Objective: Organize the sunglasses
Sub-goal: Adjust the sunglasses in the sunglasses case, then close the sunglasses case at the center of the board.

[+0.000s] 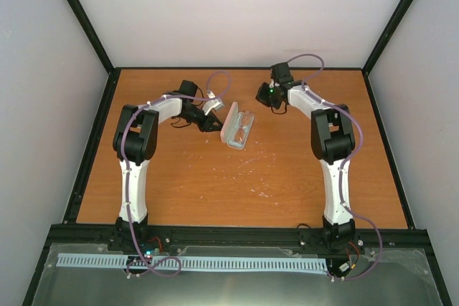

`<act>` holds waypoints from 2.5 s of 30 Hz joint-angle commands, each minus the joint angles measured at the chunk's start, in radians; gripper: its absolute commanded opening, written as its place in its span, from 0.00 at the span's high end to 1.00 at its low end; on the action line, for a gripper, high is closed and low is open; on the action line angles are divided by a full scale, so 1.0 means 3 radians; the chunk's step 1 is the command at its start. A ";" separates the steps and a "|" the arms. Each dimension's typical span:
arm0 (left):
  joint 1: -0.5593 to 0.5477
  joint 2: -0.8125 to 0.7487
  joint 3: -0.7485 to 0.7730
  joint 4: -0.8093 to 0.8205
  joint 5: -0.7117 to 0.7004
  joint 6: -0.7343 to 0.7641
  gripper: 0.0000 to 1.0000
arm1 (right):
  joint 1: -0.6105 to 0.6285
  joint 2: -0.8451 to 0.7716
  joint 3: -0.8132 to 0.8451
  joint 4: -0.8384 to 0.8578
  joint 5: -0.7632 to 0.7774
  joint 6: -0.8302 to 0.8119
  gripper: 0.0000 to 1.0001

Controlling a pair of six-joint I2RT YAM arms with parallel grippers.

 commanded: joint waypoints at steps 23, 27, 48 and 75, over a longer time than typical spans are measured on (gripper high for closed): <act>-0.0018 -0.0061 -0.0001 0.0063 0.0091 0.0049 0.83 | 0.0266 0.0251 -0.0051 -0.0120 -0.0157 -0.0156 0.97; -0.0015 -0.0061 0.0004 0.0077 0.0099 0.0038 0.82 | 0.0291 0.0230 -0.0112 -0.0088 -0.0168 -0.0138 0.97; -0.0018 -0.0102 -0.0011 0.0081 0.0050 0.0062 0.82 | 0.0167 -0.0264 -0.0169 0.0026 0.0312 -0.0119 0.90; -0.0019 -0.0170 0.0159 -0.0054 0.0061 0.0129 0.82 | 0.0542 -0.0738 -0.1519 -0.0097 0.0074 0.0191 0.97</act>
